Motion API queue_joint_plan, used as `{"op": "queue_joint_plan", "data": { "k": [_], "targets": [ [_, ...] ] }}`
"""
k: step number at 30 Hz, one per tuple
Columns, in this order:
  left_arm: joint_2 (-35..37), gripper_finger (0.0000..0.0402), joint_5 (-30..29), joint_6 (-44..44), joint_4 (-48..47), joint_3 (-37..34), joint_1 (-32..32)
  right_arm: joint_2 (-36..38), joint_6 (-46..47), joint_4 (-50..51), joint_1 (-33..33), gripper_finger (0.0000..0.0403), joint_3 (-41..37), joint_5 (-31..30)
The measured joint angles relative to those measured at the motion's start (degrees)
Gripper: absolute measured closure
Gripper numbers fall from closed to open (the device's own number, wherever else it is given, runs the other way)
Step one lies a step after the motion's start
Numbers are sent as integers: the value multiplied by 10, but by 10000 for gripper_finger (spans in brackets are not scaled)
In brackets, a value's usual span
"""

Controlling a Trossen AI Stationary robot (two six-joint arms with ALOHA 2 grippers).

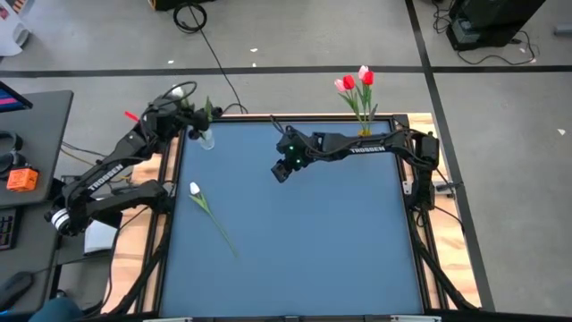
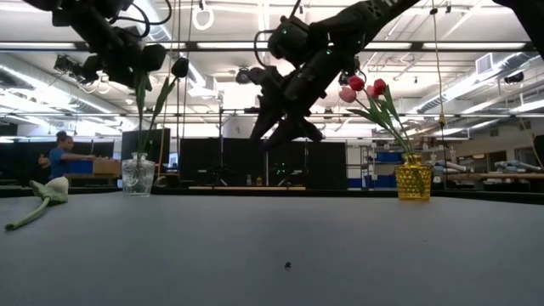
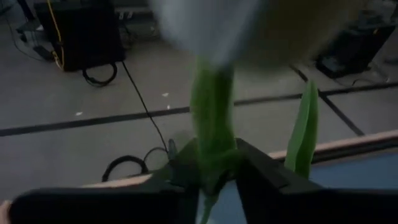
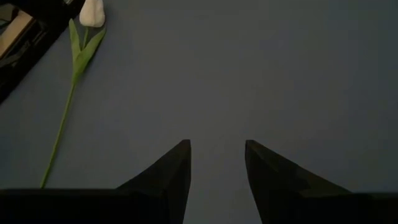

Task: Sort flowers into vase by color
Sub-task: Put the right white flower into the transparent vase, then put the white flower into the transparent vase

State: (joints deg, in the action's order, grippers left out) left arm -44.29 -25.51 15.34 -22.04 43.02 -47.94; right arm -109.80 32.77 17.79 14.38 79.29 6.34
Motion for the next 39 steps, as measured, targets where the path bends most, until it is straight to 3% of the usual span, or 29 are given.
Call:
{"op": "queue_joint_plan", "data": {
  "k": [8, 13, 21, 26, 39],
  "targets": [
    [-1, 188, 22, 16, -151, 50, 0, 0, 7, 12, 8, 243, 0, 8],
    [-2, 150, 12, 29, -277, 94, -1, 0, 21, 14, 9, 243, 0, 8],
    [-4, 139, 88, 39, -329, 99, -1, 0, 33, 31, -16, 243, 0, 8],
    [-8, 138, 89, 65, -416, 99, -1, 0, 47, 39, -33, 243, 0, 8],
    [-7, 138, 178, 117, -543, 99, -1, 0, 88, 56, -95, 243, 0, -19]
  ]
}}
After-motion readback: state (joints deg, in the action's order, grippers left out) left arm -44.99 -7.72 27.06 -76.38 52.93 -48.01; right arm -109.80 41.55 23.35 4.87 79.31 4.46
